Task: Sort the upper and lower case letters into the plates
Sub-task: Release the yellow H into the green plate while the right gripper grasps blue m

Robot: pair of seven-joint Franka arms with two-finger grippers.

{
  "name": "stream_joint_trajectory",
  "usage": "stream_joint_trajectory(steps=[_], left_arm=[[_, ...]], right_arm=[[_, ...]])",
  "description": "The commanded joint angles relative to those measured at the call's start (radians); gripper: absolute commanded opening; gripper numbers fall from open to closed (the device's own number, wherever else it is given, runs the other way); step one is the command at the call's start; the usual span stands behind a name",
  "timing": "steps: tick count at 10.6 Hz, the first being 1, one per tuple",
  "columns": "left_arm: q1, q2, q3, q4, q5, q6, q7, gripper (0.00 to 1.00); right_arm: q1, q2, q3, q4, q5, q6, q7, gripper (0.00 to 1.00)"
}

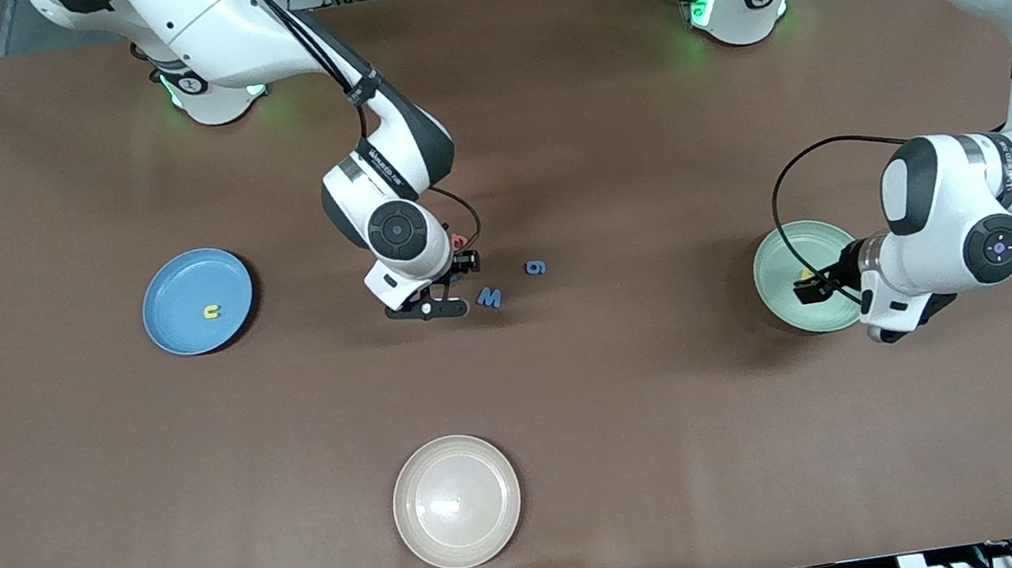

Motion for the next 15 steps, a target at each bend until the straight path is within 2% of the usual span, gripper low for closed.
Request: stream_joint_trajectory(steps=[1,5,8,9,12,15], left_arm=[[-0.005,-0.025,-0.030,0.001,0.021,-0.011,0.007,1.00],[-0.010,-0.028,-0.065,0.004,0.021,-0.014,-0.013,1.00],[-0.024,-0.045,-0.094,0.010,0.021,-0.027,-0.081,1.00],[-0.024,-0.044,-0.094,0.012,0.021,-0.027,-0.081,1.00],[-0.027,-0.045,-0.096,0.017,0.021,-0.027,-0.087,1.00],[-0.090,-0.044,-0.099,0.067,0.021,-0.078,-0.183,1.00]], right_arm=[[0.009,0.019,-0.008,-0.019,-0.034,0.070,-0.003,0.86],[0.012,0.020,-0.006,-0.044,-0.032,0.079,-0.001,0.84],[0.015,0.020,-0.005,-0.044,-0.031,0.078,0.000,0.71],[0.016,0.020,-0.005,-0.044,-0.032,0.079,-0.001,0.60],[0.016,0.020,-0.005,-0.044,-0.029,0.079,0.000,0.41],[0.016,0.020,-0.005,-0.042,-0.026,0.078,0.002,0.19]])
